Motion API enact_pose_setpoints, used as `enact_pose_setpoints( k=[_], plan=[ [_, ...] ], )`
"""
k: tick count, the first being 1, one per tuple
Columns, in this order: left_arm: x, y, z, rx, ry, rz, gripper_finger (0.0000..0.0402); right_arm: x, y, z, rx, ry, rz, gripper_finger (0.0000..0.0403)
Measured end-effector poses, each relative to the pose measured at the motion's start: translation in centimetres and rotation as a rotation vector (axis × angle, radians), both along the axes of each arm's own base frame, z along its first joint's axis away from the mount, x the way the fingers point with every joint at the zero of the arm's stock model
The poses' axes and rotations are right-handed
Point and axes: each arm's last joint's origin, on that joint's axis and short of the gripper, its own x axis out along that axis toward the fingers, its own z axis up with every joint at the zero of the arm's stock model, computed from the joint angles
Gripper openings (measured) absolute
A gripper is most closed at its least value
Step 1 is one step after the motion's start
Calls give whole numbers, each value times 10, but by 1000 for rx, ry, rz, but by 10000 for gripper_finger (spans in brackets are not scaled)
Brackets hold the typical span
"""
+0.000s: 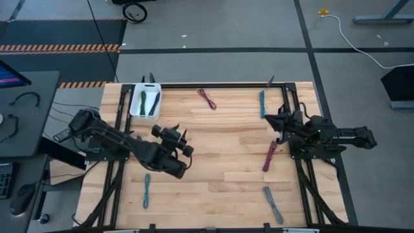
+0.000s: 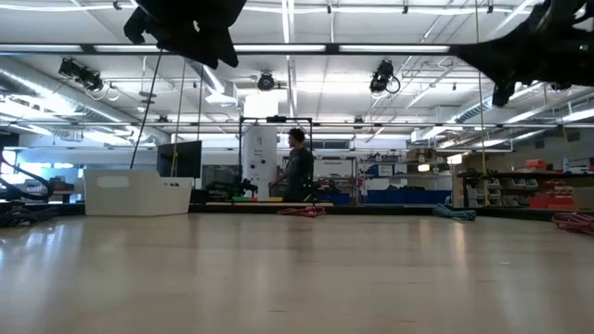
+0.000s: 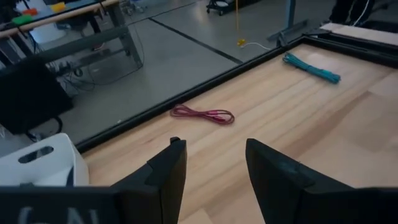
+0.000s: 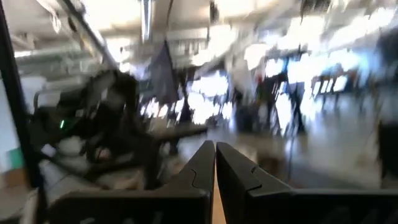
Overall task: Pick and place USB-C Cables
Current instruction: Put the bottom pink charger cable into the white bin
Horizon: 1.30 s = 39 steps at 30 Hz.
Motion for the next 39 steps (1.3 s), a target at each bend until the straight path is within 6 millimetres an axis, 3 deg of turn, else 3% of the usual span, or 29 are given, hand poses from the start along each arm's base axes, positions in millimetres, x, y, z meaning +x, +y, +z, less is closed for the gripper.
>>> enact_pose_setpoints(
  k=[4,8,19,23,27,30,34,39],
  plan=[
    [3,3,-3,-3,-26,27,172,9,2,-15,240,153,126,23],
    [7,8,-2,3,-60,52,172,17,5,-14,357,384,209,23],
    [8,12,-2,-25,-40,56,172,50,16,20,596,1175,157,28],
    [7,8,-3,-50,-28,34,172,60,21,12,654,1468,125,60],
    [5,1,-3,-50,-26,12,172,60,23,-1,746,1666,45,124],
    [3,-2,-3,-48,-21,-2,172,60,25,-8,815,1690,-52,182],
    [3,-5,-4,-46,-19,-12,172,65,30,-23,913,1553,-161,247],
    [7,-11,-9,-48,-35,-20,172,58,36,-37,957,1544,-284,268]
  ],
)
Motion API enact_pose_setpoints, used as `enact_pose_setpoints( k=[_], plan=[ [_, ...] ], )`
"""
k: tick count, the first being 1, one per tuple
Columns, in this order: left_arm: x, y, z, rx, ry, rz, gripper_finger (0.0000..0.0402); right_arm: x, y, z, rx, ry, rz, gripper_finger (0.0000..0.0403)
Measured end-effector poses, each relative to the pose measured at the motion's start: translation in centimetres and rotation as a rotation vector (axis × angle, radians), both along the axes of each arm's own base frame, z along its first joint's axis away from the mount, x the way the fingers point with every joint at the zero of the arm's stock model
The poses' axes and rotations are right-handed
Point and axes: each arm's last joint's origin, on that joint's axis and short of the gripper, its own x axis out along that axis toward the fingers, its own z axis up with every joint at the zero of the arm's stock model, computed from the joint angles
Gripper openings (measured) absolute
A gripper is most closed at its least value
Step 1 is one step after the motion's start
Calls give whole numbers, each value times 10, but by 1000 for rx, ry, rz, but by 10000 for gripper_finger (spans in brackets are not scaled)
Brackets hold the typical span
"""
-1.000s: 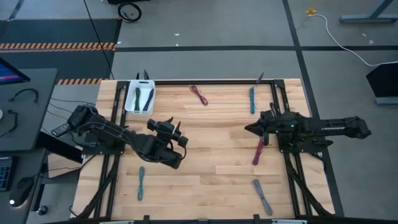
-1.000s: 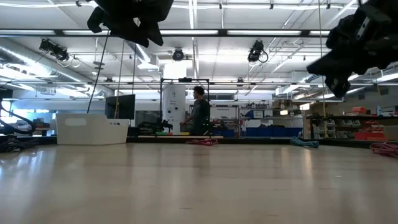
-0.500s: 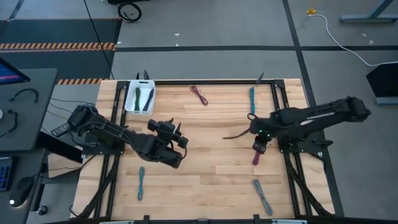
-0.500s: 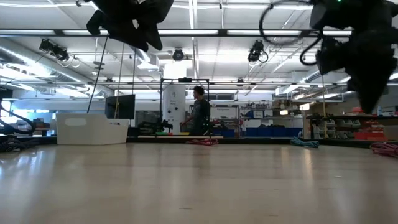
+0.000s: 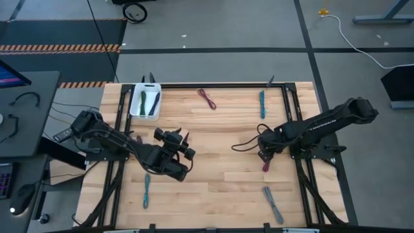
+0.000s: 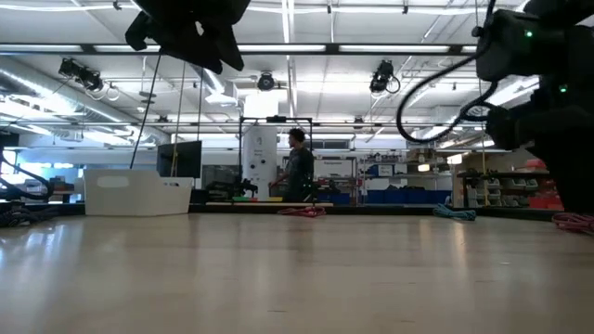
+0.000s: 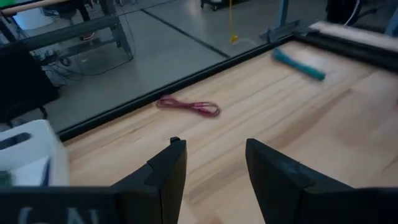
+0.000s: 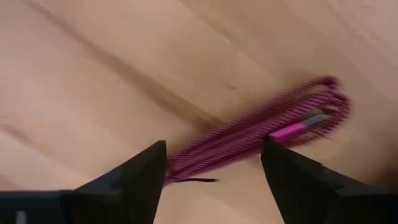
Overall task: Pick and place USB-C Cables
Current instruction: Put the bottom pink charger cable into the white bin
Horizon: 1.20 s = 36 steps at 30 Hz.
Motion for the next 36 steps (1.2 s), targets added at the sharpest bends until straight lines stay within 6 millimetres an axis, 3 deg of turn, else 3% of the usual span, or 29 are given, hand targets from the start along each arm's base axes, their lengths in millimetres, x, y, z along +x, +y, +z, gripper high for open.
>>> enact_pose_setpoints(
  k=[9,15,24,26,31,36],
  plan=[
    [12,-9,-15,-31,-27,-10,172,-4,9,-12,-35,25,17,235],
    [19,-15,-22,-74,-61,-24,172,2,16,-24,-39,-83,49,200],
    [22,-18,-26,-105,-65,-37,172,10,18,-24,-140,-159,212,46],
    [22,-18,-26,-105,-64,-38,172,14,19,-23,-146,-206,262,15],
    [23,-19,-29,-111,-53,-43,172,29,22,-10,-192,-388,337,14],
    [20,-17,-63,-147,-48,-39,172,56,24,18,-300,-757,464,7]
  ],
)
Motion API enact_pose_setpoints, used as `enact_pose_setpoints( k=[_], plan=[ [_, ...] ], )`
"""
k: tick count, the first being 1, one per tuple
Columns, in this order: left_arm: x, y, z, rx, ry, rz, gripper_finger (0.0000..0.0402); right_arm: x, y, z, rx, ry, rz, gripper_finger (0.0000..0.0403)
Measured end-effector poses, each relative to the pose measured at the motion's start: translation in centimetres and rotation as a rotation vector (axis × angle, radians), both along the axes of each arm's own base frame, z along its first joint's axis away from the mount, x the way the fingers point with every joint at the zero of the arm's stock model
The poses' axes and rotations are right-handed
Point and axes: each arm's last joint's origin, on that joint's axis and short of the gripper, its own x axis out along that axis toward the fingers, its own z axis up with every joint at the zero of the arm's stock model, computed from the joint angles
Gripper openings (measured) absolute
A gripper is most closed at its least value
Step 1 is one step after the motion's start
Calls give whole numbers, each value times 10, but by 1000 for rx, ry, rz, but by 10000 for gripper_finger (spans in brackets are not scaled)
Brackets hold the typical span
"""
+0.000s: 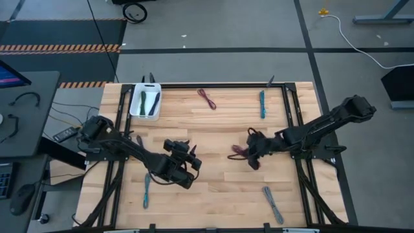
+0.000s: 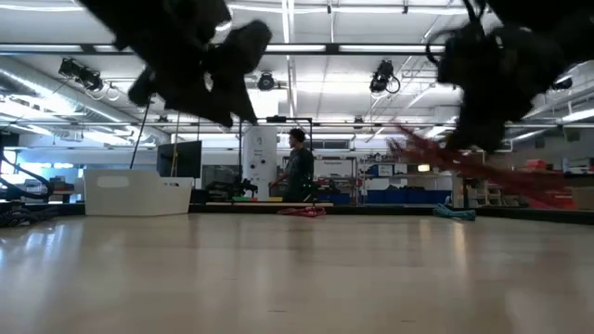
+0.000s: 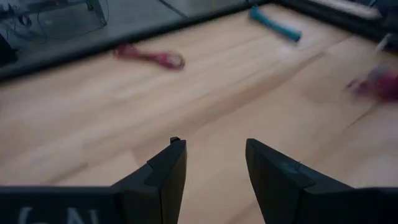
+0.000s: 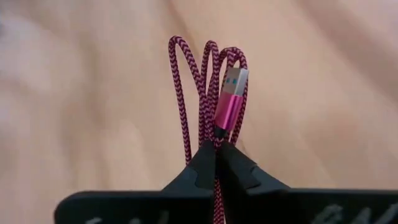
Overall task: Pick and place USB-C Cables
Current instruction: Put the bottom pink charger cable into the white bin
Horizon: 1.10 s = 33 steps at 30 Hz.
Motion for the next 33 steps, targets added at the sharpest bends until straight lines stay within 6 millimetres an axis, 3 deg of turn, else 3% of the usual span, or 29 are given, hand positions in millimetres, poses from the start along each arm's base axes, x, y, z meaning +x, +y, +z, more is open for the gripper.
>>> enact_pose_setpoints(
  k=[5,9,13,16,27,33],
  plan=[
    [-5,9,-42,-41,-111,-80,172,20,-5,25,-66,-397,121,5],
    [-8,22,-54,27,-168,-300,172,29,-13,38,-145,-602,163,4],
    [-8,34,-48,180,-264,-567,172,38,-23,39,-190,-694,174,4],
    [-2,42,-44,275,-315,-657,175,45,-27,36,-187,-740,194,4],
    [43,65,-35,207,-380,-712,280,70,-28,8,-337,-824,176,4],
    [51,65,-25,258,-386,-724,295,75,-28,-2,-399,-802,196,5]
  ],
)
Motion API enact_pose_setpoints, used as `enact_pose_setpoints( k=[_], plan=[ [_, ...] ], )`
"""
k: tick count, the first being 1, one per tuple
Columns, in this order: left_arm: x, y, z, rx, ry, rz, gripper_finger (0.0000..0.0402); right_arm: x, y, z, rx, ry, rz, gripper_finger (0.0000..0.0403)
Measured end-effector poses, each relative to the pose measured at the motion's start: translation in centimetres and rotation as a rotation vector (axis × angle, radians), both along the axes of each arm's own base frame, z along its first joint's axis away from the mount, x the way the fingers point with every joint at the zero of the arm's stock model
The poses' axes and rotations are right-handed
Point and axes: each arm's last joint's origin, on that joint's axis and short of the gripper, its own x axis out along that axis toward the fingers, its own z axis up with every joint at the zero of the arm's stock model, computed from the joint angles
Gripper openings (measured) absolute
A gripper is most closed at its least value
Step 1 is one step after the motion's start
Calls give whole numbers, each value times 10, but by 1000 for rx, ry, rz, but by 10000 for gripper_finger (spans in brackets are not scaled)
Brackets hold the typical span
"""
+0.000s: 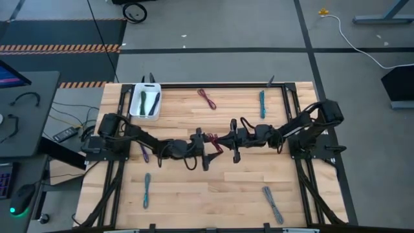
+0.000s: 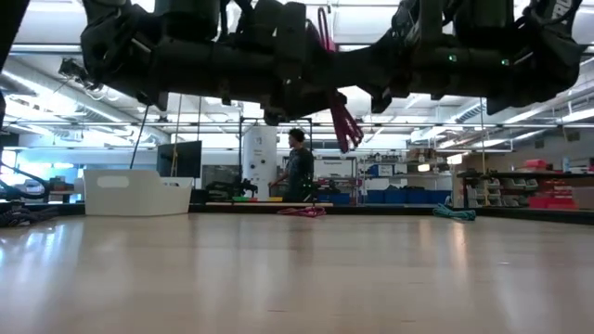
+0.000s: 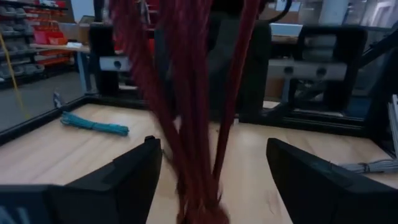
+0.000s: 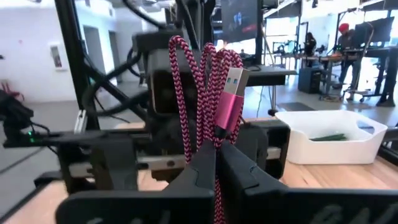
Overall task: Pick and place USB-C Cables
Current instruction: Put the bottom pink charger cable into the white bin
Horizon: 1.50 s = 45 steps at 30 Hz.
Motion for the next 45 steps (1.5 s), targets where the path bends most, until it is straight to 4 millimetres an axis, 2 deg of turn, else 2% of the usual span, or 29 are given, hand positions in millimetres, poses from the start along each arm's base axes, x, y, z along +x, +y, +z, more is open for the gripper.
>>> enact_pose_setpoints(
  k=[3,6,13,18,23,26,29,32,35,39,45],
  plan=[
    [2,1,1,3,1,12,280,-1,0,-2,-3,10,0,5],
    [3,1,1,7,15,23,247,-1,0,-2,-4,10,0,6],
    [2,-1,-3,-14,50,49,123,-1,0,-2,-3,18,1,11],
    [-1,-10,-3,-4,56,92,27,-1,0,-3,-7,25,5,36],
    [-11,-21,10,-1,112,179,27,-6,-10,10,-28,15,8,88],
    [-25,-26,29,8,173,266,30,-10,-18,15,-26,80,-23,118],
    [-46,-24,53,-21,214,379,27,-14,-25,12,-28,184,-58,137],
    [-70,-11,74,-92,236,479,26,-14,-27,-1,-25,291,-62,144],
    [-95,11,90,-203,260,573,26,-11,-22,-16,-25,364,-35,145],
    [-131,51,104,-338,302,732,26,-6,-14,-37,3,415,-8,143],
    [-175,117,123,-539,546,1009,26,0,-4,-60,58,425,21,142]
  ],
)
